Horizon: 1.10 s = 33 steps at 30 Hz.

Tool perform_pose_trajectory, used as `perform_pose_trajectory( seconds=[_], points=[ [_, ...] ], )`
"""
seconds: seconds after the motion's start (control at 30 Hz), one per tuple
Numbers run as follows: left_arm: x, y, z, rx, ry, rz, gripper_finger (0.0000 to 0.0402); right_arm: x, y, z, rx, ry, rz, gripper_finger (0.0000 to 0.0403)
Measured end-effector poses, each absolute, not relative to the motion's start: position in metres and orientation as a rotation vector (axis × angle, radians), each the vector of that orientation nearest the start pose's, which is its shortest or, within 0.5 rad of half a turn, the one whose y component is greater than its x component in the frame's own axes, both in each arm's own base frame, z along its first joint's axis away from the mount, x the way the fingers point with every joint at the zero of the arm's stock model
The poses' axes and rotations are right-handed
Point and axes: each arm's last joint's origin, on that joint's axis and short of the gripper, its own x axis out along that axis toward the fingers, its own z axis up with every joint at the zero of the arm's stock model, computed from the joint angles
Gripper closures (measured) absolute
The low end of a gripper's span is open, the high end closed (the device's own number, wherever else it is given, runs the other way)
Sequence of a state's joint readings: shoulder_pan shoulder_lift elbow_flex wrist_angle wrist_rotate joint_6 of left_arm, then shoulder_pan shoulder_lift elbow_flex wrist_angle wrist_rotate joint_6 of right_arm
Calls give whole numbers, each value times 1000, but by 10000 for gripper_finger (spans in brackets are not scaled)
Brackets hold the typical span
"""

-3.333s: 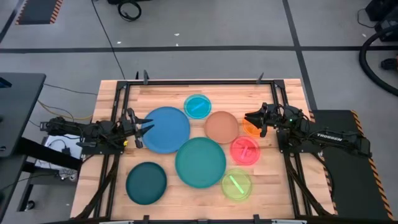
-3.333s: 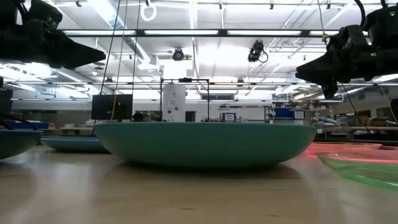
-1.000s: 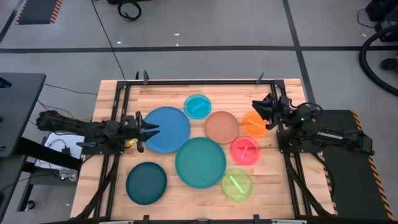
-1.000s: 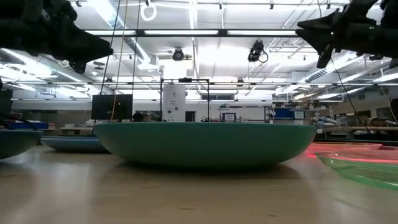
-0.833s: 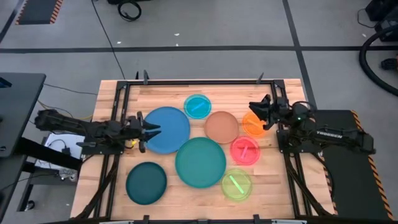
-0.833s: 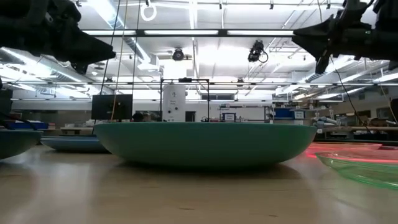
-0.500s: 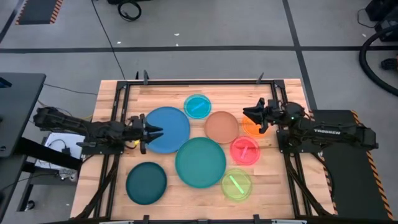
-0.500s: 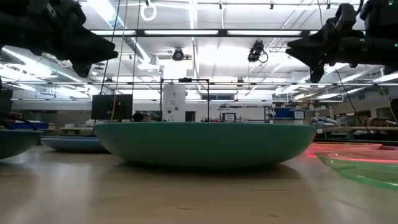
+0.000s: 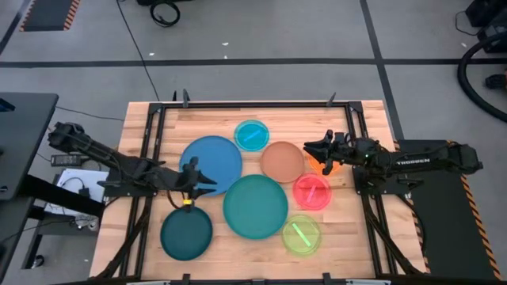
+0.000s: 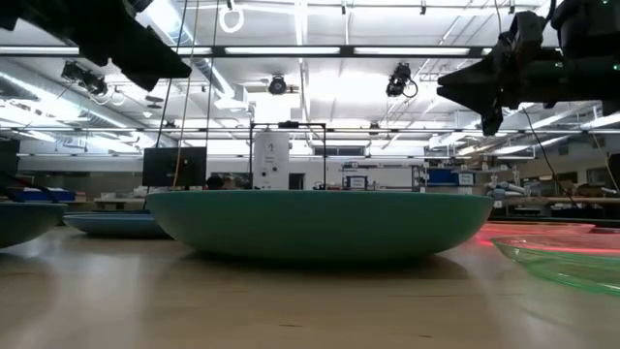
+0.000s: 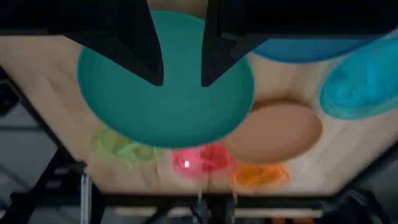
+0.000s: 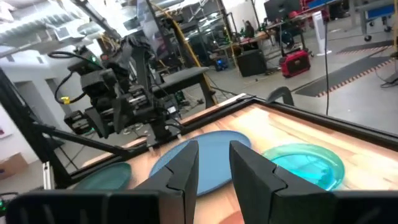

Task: Stack plastic plates
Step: Stack the green plate on top of the blue plate

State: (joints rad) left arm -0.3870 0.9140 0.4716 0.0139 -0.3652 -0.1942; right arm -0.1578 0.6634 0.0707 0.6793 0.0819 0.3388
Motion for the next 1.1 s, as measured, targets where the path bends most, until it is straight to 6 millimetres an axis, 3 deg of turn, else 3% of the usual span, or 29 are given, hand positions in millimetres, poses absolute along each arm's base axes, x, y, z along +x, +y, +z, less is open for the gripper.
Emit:
perform_pose_trajectory(
  seconds=[0.27, 0.73, 0.9, 1.1],
  points=[
    [196, -77, 227, 7, 502, -7, 285, 171, -9, 210, 281, -89, -179, 303],
    [220, -109, 231, -1, 626, -79, 285, 231, 23, 212, 238, 63, -173, 302],
    [235, -123, 227, 40, 681, -92, 284, 240, 34, 214, 233, 75, -156, 302],
    [259, -142, 224, 82, 733, -99, 266, 237, 45, 223, 170, 48, -118, 302]
  ],
)
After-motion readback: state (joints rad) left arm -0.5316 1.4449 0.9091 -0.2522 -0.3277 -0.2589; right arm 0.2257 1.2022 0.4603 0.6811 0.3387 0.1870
